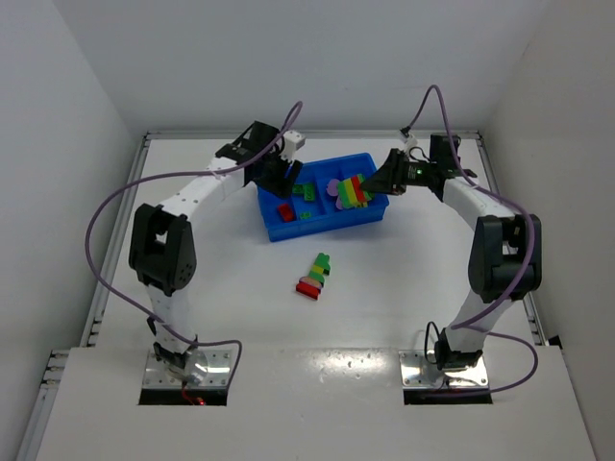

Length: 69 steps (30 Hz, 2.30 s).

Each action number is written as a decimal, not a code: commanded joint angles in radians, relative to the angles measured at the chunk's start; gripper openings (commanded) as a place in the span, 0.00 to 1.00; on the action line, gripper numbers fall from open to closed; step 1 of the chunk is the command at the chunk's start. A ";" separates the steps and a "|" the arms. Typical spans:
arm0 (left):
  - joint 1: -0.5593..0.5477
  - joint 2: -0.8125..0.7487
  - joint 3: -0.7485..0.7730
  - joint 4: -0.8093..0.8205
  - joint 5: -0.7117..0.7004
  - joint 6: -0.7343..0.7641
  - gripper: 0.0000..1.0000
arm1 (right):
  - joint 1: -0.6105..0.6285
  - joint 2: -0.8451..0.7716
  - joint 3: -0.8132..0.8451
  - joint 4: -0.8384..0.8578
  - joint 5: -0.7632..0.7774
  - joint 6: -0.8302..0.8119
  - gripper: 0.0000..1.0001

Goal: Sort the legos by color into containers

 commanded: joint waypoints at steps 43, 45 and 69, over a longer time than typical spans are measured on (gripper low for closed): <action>0.110 0.119 0.165 -0.112 1.155 -0.073 0.92 | 0.143 0.030 0.093 0.172 -0.128 0.070 0.00; 0.110 0.130 0.165 -0.112 1.155 -0.082 0.91 | 0.153 0.030 0.093 0.172 -0.128 0.079 0.00; 0.110 0.154 0.136 -0.112 1.354 0.064 0.40 | 0.182 0.040 0.102 0.254 -0.175 0.158 0.00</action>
